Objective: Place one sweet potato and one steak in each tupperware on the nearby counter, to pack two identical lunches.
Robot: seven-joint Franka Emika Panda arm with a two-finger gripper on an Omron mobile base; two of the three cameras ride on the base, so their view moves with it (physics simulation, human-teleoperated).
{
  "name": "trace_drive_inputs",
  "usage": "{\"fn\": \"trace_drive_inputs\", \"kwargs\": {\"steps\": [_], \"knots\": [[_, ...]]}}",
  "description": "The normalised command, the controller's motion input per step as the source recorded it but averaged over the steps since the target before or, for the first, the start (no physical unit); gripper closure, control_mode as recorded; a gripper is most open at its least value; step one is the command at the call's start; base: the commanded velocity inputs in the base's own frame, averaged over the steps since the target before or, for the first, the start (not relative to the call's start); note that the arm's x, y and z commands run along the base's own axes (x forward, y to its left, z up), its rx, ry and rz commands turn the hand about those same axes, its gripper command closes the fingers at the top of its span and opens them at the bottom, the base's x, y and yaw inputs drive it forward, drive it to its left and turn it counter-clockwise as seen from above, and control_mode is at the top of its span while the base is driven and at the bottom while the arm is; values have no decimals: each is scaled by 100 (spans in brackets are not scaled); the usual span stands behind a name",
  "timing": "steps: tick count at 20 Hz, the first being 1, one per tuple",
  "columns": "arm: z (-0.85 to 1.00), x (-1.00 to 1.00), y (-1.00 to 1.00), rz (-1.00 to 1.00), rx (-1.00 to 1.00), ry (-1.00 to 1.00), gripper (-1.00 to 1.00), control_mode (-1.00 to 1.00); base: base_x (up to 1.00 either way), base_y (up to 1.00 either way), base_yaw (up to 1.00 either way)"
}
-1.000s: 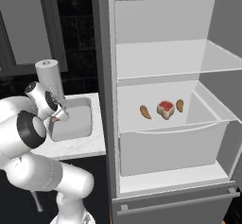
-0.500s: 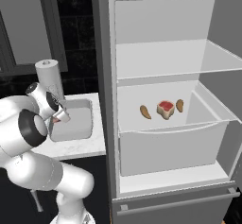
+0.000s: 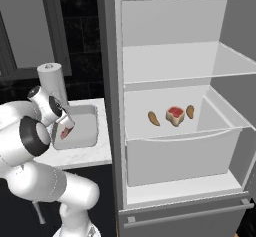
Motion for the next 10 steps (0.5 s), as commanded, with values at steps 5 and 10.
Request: {"fn": "trace_drive_inputs", "kwargs": {"steps": [5, 10], "knots": [[55, 0, -27, 5, 0, 0, -100, -100, 0, 0, 0], [56, 0, -14, 8, 0, 0, -100, -100, 0, 0, 0]]}}
